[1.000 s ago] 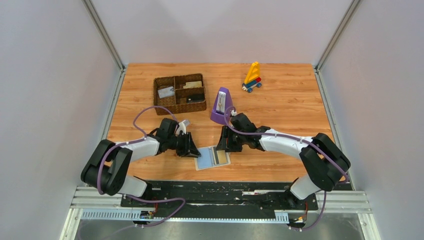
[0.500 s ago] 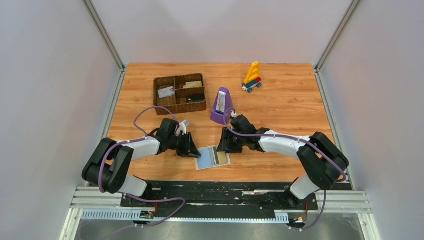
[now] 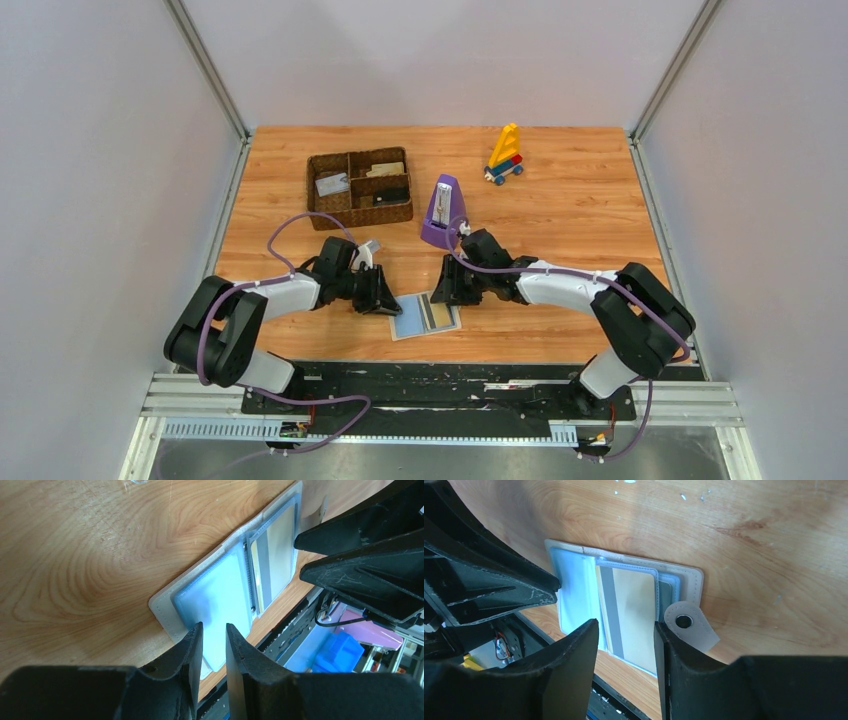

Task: Take the credit cards out of the card holder
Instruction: Remove the credit card from the card holder.

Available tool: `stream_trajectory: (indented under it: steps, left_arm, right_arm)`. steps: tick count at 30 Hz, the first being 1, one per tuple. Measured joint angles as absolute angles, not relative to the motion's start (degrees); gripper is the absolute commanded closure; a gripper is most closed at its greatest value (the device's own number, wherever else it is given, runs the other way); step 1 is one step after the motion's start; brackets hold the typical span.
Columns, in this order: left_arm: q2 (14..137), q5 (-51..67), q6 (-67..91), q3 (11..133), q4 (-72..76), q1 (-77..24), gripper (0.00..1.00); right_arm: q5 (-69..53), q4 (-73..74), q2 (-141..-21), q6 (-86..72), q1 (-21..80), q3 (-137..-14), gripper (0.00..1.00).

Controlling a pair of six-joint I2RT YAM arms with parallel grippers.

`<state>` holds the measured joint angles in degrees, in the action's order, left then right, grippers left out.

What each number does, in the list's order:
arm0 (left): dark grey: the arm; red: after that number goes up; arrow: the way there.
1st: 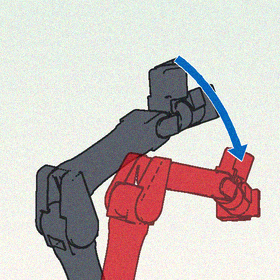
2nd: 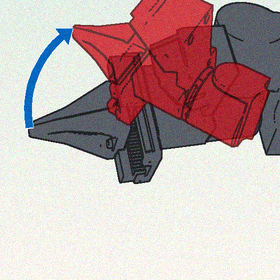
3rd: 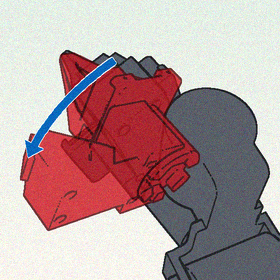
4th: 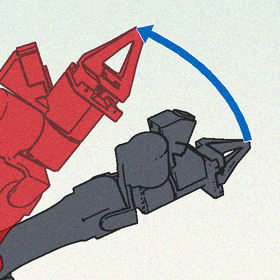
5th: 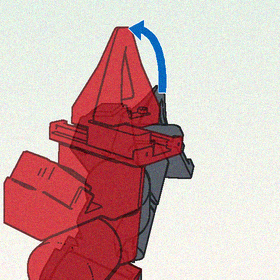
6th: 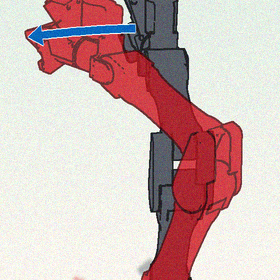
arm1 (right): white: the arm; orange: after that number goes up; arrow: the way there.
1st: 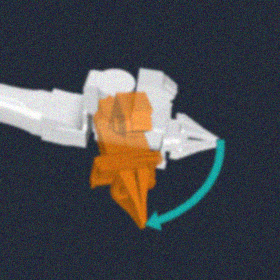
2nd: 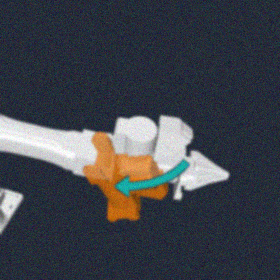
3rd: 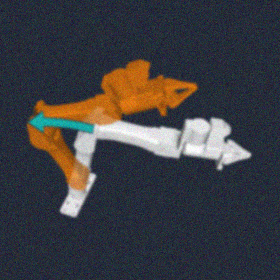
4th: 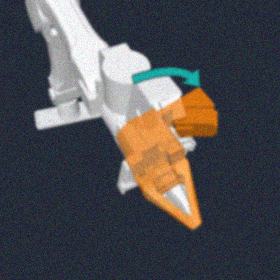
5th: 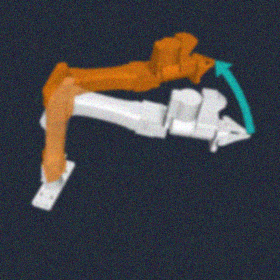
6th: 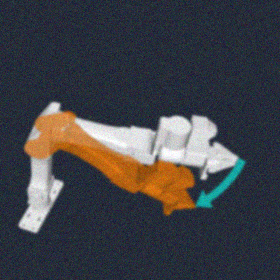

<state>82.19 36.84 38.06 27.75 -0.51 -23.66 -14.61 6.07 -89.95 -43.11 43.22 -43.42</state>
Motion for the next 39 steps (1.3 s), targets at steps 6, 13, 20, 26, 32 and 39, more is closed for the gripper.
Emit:
stream_trajectory:
  steps: [6,13,20,26,32,39]
  left_arm:
    - [82.2,37.0,38.1,27.5,0.1,-23.6,0.69]
    - [82.2,37.0,38.1,27.4,0.1,-23.7,0.69]
    - [82.2,37.0,38.1,27.4,0.1,-23.7,0.69]
    - [82.2,37.0,38.1,27.4,0.2,-23.7,0.69]
    - [82.2,37.0,38.1,27.4,0.2,-23.7,0.69]
    - [82.2,37.0,38.1,27.4,0.2,-23.7,0.69]
  right_arm:
    - [-16.9,4.6,-90.0,-43.2,43.3,-43.4,0.55]
    - [-16.6,4.2,-90.0,-43.1,43.3,-43.4,0.55]
    - [-11.5,6.9,-89.4,-41.3,43.3,-43.4,0.55]
    - [-9.4,8.3,-89.1,-40.3,43.3,-43.4,0.55]
    - [-9.7,8.5,-89.1,-40.1,43.3,-43.4,0.57]
    - [-11.1,8.2,-89.1,-40.0,43.3,-43.4,0.61]
